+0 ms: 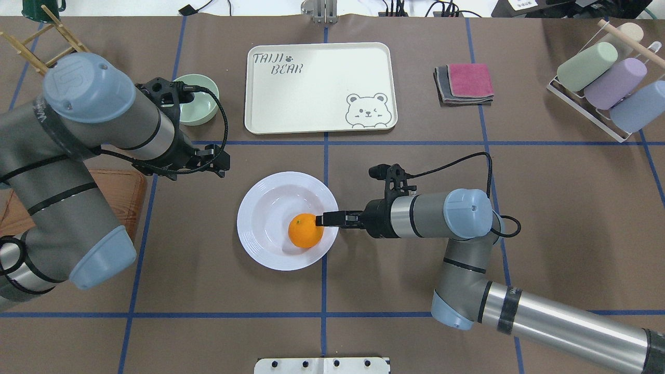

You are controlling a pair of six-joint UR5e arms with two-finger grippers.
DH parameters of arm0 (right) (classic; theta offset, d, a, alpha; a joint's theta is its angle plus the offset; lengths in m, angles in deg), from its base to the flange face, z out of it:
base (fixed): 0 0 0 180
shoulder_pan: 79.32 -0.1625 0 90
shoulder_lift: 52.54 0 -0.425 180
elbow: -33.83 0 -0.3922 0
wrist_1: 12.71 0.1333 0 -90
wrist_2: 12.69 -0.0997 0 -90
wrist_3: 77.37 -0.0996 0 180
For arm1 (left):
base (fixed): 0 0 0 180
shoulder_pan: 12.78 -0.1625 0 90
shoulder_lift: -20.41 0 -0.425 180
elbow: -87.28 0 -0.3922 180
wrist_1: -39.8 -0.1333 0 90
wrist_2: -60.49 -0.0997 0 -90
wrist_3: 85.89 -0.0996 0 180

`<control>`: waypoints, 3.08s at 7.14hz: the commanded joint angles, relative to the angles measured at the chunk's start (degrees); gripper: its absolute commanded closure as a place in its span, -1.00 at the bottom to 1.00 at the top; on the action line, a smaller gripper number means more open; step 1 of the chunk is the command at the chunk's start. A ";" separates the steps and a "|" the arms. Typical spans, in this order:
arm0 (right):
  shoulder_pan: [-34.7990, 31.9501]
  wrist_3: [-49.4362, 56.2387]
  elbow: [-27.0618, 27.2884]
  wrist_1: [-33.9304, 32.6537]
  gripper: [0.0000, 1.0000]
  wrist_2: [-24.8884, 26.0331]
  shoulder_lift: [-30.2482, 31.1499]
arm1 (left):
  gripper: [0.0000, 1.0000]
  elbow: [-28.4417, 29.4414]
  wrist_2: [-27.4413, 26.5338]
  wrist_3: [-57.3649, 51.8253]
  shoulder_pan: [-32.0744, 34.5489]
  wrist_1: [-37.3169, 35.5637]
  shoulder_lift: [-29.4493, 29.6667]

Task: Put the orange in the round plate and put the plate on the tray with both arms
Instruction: 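Withdraw the left gripper while the right gripper grips the white plate rim, then lift the plate with the right gripper and carry it onto the cream tray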

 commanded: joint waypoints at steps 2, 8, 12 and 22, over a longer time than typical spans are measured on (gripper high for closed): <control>0.06 0.09 -0.21 0.64 0.32 -0.29 -0.43 | -0.97 0.00 0.04 0.00 0.15 0.00 -0.09; -0.82 -0.96 1.10 2.23 0.76 -0.64 -0.60 | -0.96 -0.27 0.04 0.00 0.33 -0.09 -0.18; -4.68 -14.14 4.52 2.49 0.99 -2.40 -1.66 | -0.96 -3.34 4.23 -7.54 5.22 -0.09 -5.96; -9.25 -31.02 -8.73 2.95 0.96 23.95 -9.73 | -0.96 -4.05 5.31 -26.63 15.01 -0.18 -13.89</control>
